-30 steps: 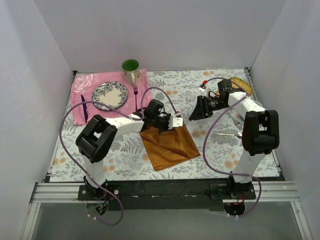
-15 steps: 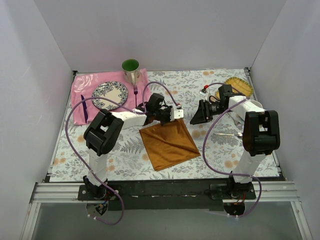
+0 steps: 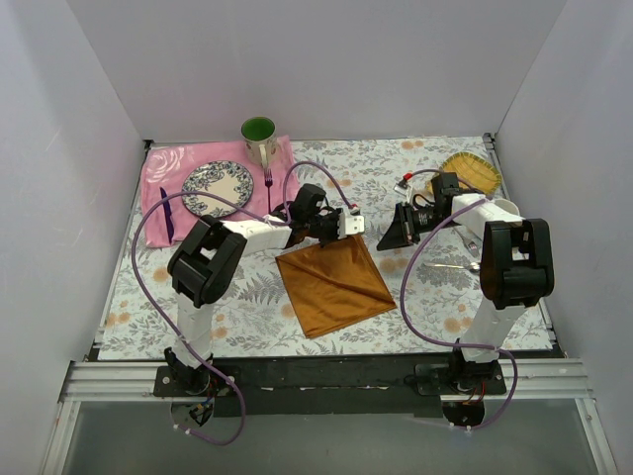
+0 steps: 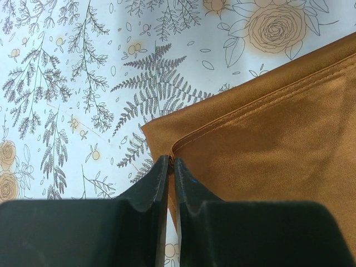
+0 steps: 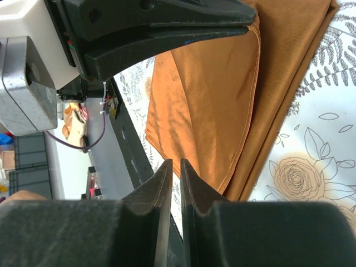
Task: Fold the napkin into a case and place the utensils inside
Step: Fold the top corner of the square-folded napkin at the center of the board.
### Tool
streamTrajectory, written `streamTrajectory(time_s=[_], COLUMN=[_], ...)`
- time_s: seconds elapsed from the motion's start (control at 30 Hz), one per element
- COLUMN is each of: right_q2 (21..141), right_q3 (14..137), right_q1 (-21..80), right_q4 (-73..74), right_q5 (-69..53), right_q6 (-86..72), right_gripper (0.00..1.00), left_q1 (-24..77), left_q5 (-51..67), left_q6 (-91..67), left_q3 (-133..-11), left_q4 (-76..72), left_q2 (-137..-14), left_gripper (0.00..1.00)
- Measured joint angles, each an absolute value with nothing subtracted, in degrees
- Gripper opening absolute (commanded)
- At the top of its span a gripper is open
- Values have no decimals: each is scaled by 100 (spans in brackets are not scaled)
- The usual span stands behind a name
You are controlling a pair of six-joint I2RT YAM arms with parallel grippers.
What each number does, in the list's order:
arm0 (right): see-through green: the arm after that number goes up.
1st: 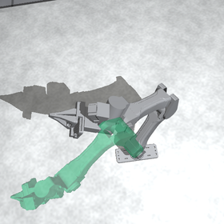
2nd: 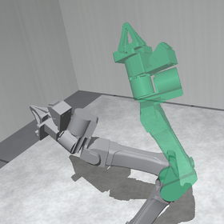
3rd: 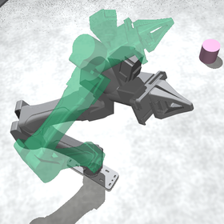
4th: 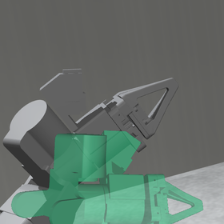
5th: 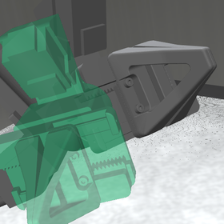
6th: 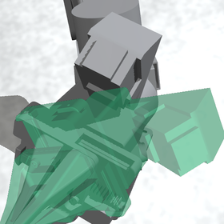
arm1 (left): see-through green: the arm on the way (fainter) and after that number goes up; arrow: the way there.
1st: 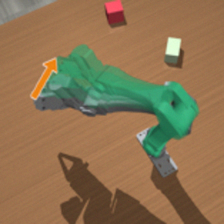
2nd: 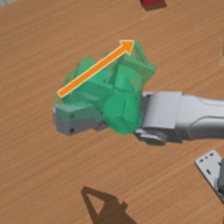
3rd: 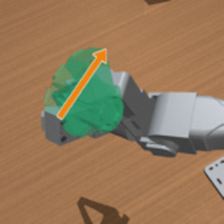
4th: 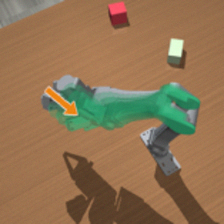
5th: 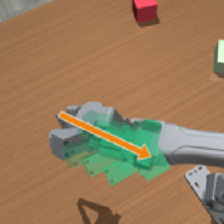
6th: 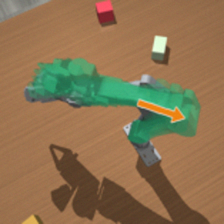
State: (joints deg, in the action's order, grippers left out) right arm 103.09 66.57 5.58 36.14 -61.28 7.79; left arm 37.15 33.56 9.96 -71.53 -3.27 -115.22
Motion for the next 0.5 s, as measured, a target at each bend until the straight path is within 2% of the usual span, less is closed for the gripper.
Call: streamTrajectory(time_s=[0.5], right_q2=[10309], right_q3=[6257], right_q1=[733], right_q4=[3465], right_q5=[-6187], right_q6=[738], right_gripper=[13], left_q1=[3715], left_q5=[3387], left_q6=[998], left_q3=[-7175], left_q4=[-408], left_q2=[-11681], left_gripper=[0])
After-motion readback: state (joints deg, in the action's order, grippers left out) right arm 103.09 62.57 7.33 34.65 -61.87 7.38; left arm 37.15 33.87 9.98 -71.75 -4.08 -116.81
